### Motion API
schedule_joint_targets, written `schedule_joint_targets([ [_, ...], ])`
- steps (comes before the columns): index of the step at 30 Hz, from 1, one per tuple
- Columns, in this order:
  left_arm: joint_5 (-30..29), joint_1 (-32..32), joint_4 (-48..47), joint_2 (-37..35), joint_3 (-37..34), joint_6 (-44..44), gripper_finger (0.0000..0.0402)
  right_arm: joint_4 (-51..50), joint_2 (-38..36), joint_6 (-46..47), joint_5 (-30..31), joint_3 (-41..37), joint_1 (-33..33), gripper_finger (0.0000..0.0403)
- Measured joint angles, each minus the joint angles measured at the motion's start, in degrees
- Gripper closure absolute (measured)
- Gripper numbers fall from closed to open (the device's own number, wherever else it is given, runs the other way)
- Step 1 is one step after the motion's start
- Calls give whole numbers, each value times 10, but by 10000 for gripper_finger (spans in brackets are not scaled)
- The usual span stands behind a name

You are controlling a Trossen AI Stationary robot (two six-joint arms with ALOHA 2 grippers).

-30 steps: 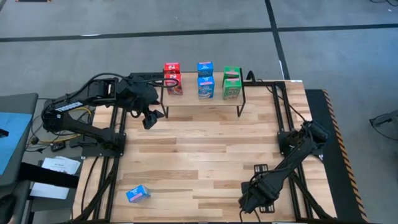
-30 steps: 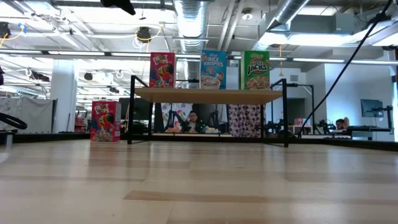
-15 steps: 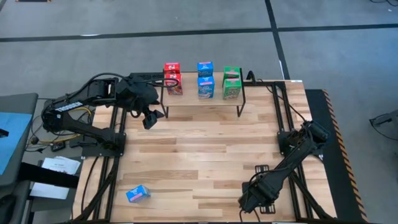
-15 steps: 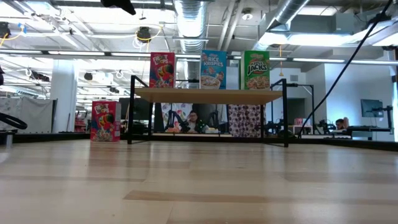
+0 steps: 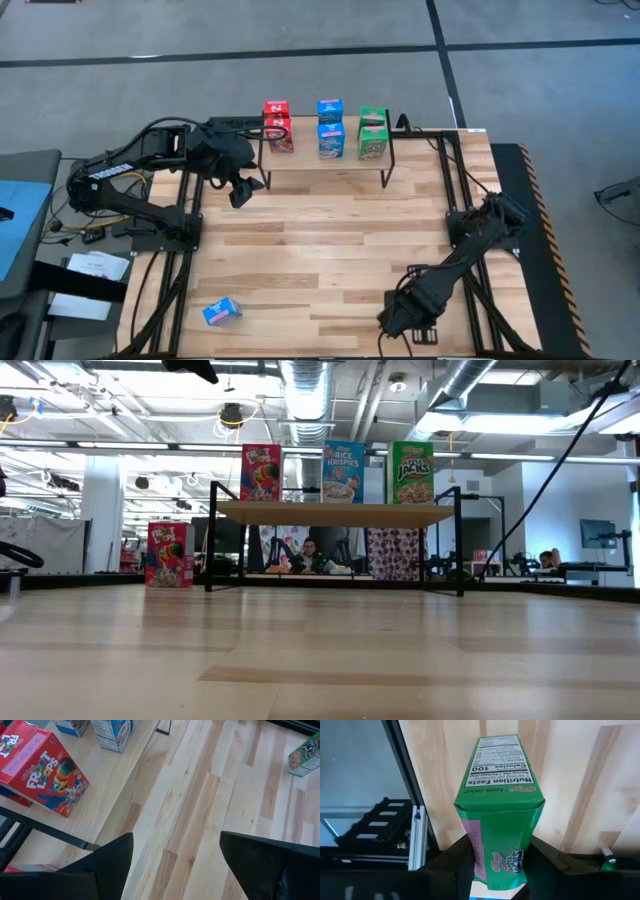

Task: Stack cereal on shelf
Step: Put the green cereal box on the shelf aligned with the other green cereal box

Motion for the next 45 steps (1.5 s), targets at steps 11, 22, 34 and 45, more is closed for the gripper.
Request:
schedule_joint_targets([
  [11, 0, 0, -1, 0, 0, 8, 116, -53, 0, -23, 0, 82, -71, 239],
  [22, 0, 0, -33, 0, 0, 9, 116, -53, 0, -96, 0, 180, -173, 243],
  [34, 0, 0, -40, 0, 0, 21, 116, -53, 0, -206, 0, 273, -299, 244],
  [45, 0, 0, -40, 0, 0, 21, 116, -53, 0, -309, 0, 342, -425, 244],
])
